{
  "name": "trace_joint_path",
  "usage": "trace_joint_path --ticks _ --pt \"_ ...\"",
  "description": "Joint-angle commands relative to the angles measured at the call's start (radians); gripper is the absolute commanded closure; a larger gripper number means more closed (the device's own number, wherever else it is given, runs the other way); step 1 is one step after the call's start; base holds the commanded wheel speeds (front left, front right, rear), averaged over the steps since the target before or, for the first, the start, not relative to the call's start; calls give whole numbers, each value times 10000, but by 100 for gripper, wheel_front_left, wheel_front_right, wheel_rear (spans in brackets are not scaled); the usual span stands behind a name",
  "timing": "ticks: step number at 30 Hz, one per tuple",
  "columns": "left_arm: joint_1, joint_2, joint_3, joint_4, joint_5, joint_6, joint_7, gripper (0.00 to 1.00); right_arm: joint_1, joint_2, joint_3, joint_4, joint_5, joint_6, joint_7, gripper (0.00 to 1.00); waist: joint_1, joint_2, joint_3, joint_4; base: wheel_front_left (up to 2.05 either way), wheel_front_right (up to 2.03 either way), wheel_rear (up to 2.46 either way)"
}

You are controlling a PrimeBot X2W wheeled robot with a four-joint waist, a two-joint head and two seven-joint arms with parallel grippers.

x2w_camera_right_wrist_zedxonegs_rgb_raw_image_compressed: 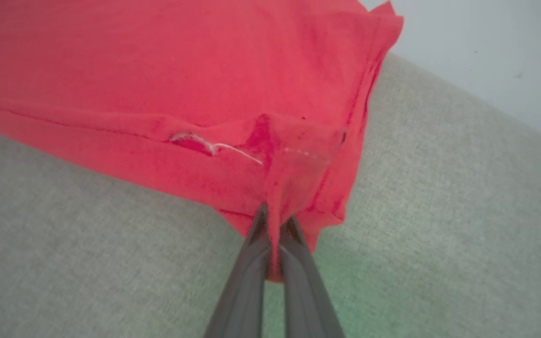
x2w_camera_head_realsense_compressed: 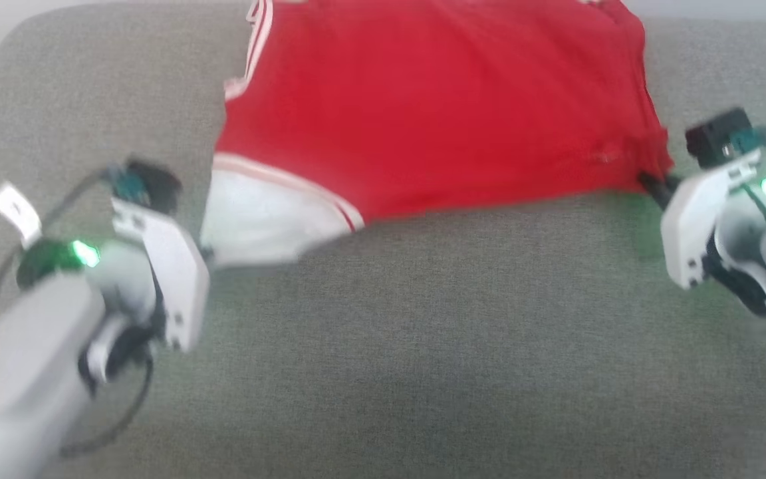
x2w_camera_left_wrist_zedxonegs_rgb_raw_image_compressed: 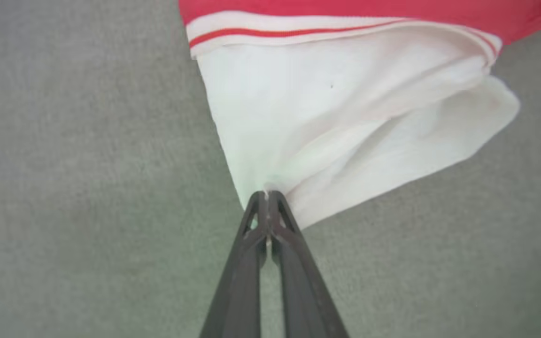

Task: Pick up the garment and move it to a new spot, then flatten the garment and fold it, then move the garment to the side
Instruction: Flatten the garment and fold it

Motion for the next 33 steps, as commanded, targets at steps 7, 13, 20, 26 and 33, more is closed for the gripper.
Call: trace_joint_path --ticks 7,13,20,26,33 --pt "2567 1290 178 -3587 -650 2062 479 100 2242 -847 -926 -2014 399 -6 838 100 0 0 -200 -95 0 0 0" --pt "4053 1885 23 -5228 -954 3065 674 100 4303 -1081 -1912 -3645 382 -3 1723 100 0 0 -301 -187 0 0 0" --pt "4901 2156 -281 -5977 -1216 3411 939 100 6497 -1129 -2979 -5492 352 -3 2988 100 0 0 -364 -262 0 0 0" --pt "5197 2314 -237 -6234 -1302 3669 908 100 7900 -1060 -3831 -6831 265 -3 3784 100 0 0 -424 -420 0 0 0" --pt "4928 2720 31 -6565 -1159 3801 909 100 8384 -728 -4738 -7731 -99 -3 4024 100 0 0 -480 -564 0 0 0"
